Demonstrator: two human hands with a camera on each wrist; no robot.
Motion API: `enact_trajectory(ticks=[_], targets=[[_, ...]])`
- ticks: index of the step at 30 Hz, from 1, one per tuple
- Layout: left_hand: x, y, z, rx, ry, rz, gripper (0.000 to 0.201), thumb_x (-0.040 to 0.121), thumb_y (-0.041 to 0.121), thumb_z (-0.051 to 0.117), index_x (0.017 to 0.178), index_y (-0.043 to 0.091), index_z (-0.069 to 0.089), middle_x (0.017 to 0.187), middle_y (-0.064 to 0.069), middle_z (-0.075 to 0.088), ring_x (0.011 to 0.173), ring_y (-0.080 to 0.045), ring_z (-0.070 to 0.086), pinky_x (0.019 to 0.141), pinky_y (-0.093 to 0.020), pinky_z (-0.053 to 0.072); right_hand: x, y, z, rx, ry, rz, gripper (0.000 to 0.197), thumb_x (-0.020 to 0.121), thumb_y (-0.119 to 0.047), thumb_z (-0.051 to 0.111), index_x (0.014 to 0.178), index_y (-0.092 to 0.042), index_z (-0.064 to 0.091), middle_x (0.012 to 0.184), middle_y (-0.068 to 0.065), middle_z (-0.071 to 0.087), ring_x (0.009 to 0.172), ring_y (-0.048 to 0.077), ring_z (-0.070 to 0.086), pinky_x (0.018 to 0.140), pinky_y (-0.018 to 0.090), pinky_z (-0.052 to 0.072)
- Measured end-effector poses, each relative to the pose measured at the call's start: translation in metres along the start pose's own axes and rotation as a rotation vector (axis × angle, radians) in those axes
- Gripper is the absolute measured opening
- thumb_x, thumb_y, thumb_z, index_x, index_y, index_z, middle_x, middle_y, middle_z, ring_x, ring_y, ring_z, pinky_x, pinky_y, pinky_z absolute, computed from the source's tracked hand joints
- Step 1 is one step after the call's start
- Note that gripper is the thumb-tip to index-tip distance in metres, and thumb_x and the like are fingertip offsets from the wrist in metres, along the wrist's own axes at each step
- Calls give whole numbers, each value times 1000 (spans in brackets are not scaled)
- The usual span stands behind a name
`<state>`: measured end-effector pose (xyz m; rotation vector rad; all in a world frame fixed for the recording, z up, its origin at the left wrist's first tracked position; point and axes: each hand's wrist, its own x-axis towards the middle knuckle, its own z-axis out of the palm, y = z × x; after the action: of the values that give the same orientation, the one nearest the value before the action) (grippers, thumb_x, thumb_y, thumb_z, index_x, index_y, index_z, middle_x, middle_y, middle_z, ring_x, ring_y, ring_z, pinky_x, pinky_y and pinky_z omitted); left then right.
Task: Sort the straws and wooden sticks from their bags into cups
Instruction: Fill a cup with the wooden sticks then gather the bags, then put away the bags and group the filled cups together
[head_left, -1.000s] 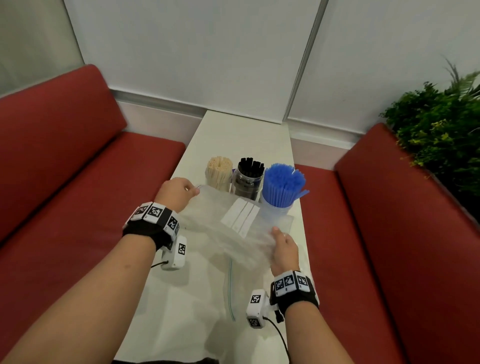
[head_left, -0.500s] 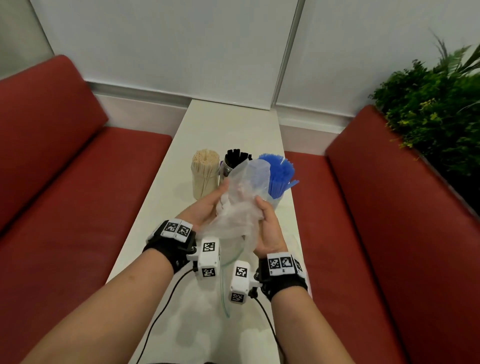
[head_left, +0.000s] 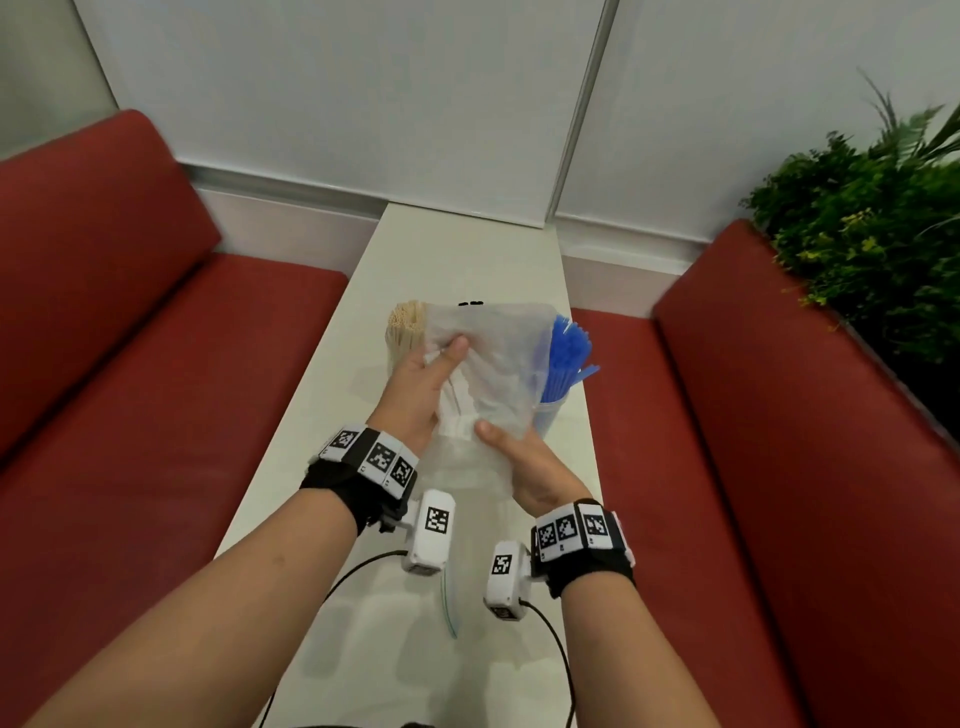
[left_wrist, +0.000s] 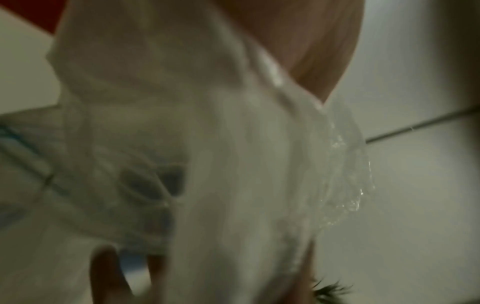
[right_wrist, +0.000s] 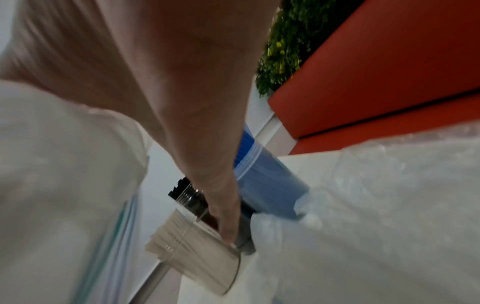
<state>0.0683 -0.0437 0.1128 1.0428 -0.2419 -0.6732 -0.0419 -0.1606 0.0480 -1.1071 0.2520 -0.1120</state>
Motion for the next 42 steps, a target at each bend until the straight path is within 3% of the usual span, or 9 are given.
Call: enact_trajectory(ticks=[10,16,21,24,27,30,35,38,42], targets=[[15,-12,-25,-136,133,-144,30,96,17,61,121,0,61,112,-17,71,96,-25,71,76,-35,61,-31,-23,-38,-134,220,76,48,83,-21,82,125,-4,68,116,17,75,97,25,76,74,32,61],[19,-51,-53,316,67,-473,12,89,1,66,97,-7,62,95,-25,67,70,-30,72,57,-34,61,-60,-13,-83,-604,383,315,33,89,-32,80,113,-10,71,105,9,79,98,30,76,93,45,60],[11,-106,-55,888,100,-597,53,81,-9,70,123,13,45,120,-21,46,100,-49,60,45,-45,57,-59,55,-85,-1019,664,800,109,78,-48,87,160,-20,21,162,21,27,146,45,32,118,52,35],[6,-143,-52,1323,-231,-482,86,80,13,77,147,32,25,130,-17,36,108,-42,55,64,-36,54,-55,89,-76,-890,701,911,135,77,-51,87,162,-35,-17,170,18,-14,153,55,-5,120,64,19],[5,-171,-61,1553,-373,-515,86,84,30,73,153,23,21,140,-18,30,123,-38,49,98,-37,47,-49,110,-76,-917,701,856,125,82,-47,82,162,-37,-13,169,19,-4,151,55,1,118,65,22],[11,-175,-66,1329,-324,-595,69,90,20,65,149,10,31,143,-21,35,128,-35,46,107,-36,40,-38,117,-77,-909,658,704,119,82,-44,80,165,-30,-5,163,19,21,147,46,24,117,56,31],[11,-155,-73,31,-99,-854,31,86,27,53,106,5,62,91,-15,60,79,-27,58,76,-35,48,-9,105,-51,-397,391,432,84,74,-23,82,149,-12,46,137,8,65,125,26,63,109,47,49],[10,-131,-95,93,-102,-809,68,85,51,69,132,4,57,120,-16,66,110,-31,62,104,-44,46,14,101,-20,-536,201,386,64,79,-15,77,139,-20,53,133,0,66,123,19,63,104,38,53],[6,-86,-139,197,231,-513,69,61,41,91,119,10,68,109,-14,73,108,-35,67,96,-44,52,46,100,24,-528,-48,314,63,86,-5,73,141,-29,53,137,-11,62,128,7,58,105,27,50]])
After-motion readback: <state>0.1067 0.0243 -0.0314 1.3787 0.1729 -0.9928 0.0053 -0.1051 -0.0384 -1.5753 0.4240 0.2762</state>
